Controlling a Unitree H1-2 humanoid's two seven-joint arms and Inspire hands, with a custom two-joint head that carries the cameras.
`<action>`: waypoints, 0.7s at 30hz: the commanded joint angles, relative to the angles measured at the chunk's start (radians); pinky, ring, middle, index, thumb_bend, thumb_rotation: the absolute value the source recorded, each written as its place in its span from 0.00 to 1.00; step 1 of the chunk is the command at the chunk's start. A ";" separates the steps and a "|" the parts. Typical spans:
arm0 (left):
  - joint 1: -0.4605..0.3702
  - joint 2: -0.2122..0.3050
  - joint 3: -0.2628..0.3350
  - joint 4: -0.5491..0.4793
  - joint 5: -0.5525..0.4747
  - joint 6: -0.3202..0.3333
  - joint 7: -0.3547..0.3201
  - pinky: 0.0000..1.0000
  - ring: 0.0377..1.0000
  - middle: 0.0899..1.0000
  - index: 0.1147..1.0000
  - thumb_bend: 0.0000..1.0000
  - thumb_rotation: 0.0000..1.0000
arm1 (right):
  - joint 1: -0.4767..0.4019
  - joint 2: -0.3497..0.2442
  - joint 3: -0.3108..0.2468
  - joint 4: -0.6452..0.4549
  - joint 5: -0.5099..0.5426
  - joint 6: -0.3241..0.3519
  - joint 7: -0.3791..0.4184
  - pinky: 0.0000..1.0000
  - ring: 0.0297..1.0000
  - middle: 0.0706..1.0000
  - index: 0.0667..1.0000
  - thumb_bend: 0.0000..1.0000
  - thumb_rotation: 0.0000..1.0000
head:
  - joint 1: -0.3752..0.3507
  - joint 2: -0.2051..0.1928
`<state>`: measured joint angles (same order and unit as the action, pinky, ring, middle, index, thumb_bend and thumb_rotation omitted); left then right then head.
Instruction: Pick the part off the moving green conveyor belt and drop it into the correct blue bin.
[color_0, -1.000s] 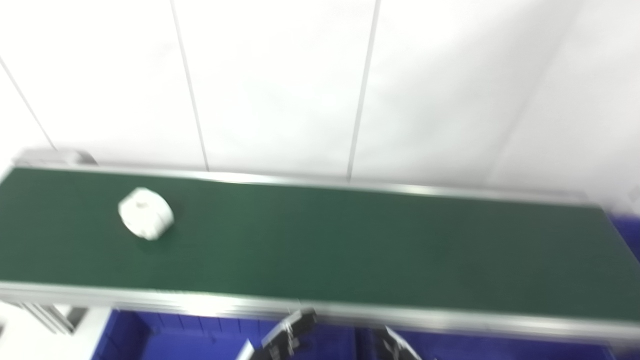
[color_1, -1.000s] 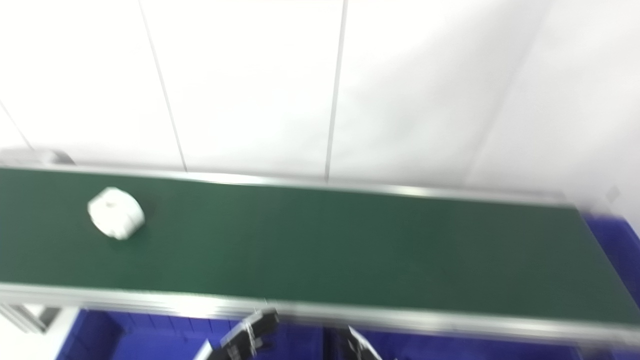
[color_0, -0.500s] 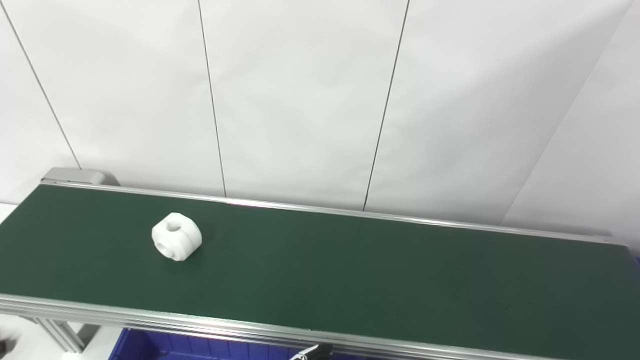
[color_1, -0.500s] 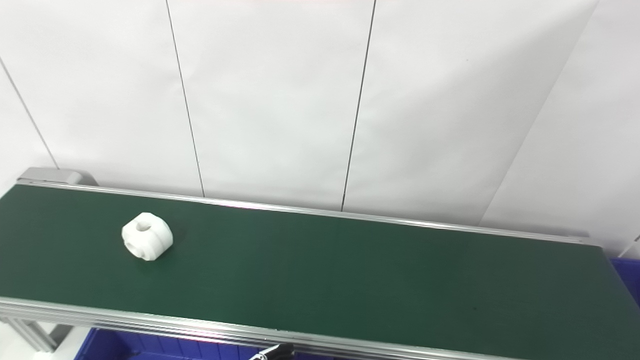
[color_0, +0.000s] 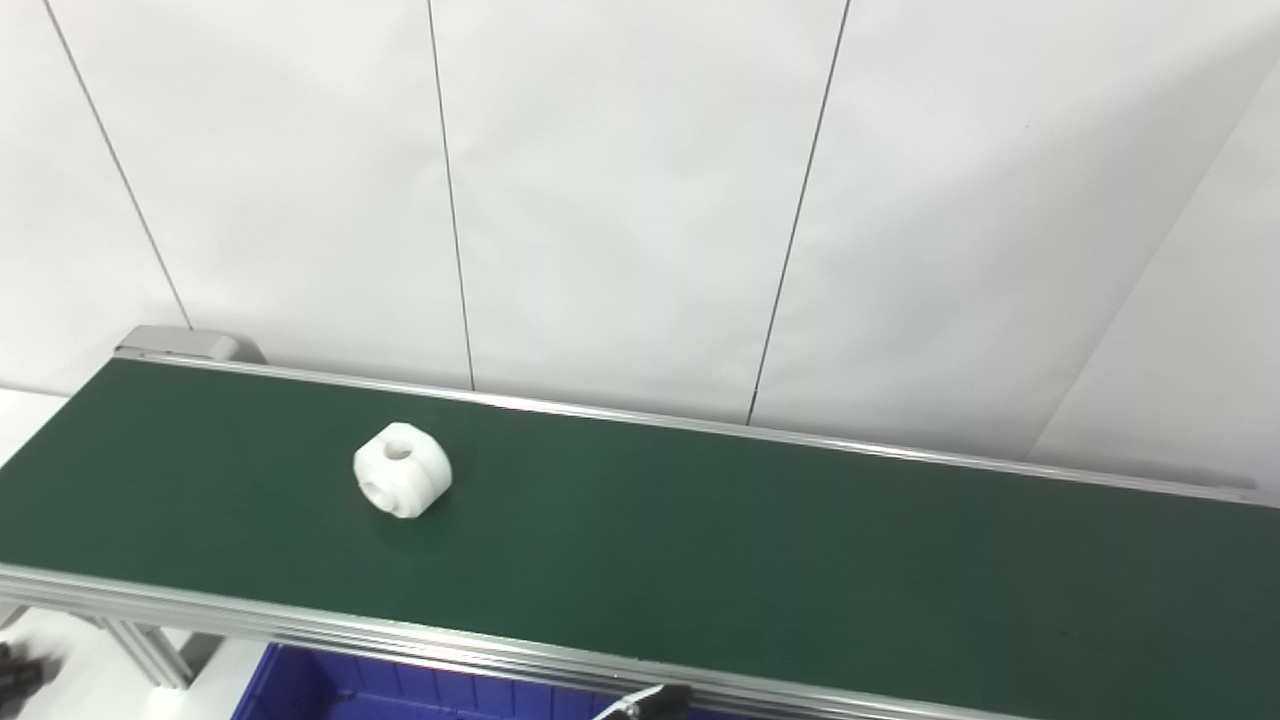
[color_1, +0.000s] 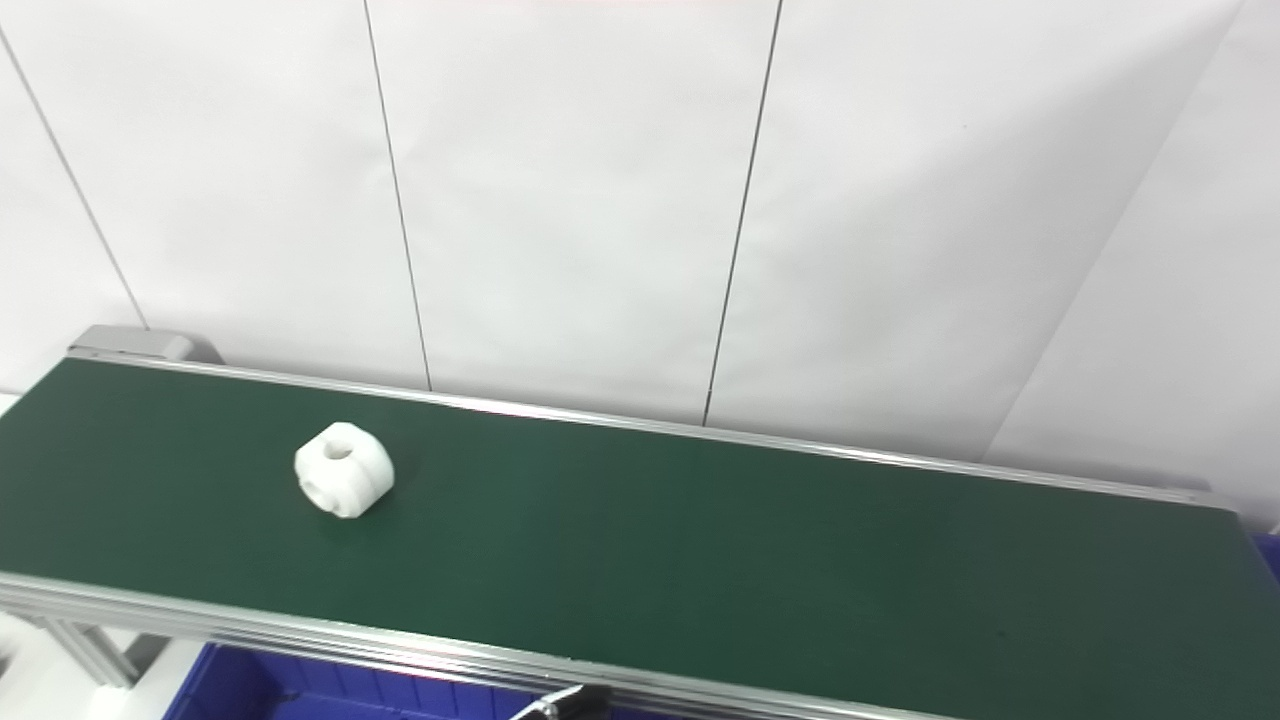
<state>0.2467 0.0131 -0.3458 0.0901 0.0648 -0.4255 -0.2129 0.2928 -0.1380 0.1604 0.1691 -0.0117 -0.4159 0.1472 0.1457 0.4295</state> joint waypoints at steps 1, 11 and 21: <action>-0.017 0.009 -0.016 -0.079 0.029 -0.030 -0.013 0.75 0.85 0.87 0.82 0.83 0.65 | 0.001 -0.005 -0.008 -0.033 0.008 -0.054 0.005 0.89 0.89 0.90 0.89 0.77 1.00 | 0.002 0.001; -0.115 0.048 0.023 -0.397 0.069 0.067 -0.017 0.72 0.84 0.85 0.78 0.93 0.56 | -0.008 -0.005 -0.012 -0.028 0.017 -0.054 0.033 0.90 0.90 0.91 0.89 0.72 1.00 | 0.013 0.011; -0.352 0.140 0.182 -0.348 0.298 0.123 0.025 0.79 0.87 0.89 0.84 0.91 0.50 | -0.012 0.002 -0.004 -0.029 0.000 -0.054 0.015 0.90 0.89 0.90 0.89 0.74 1.00 | 0.010 0.013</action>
<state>-0.0650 0.1376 -0.1780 -0.2469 0.3232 -0.3057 -0.2119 0.2843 -0.1385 0.1554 0.1666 -0.0121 -0.4159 0.1646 0.1549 0.4403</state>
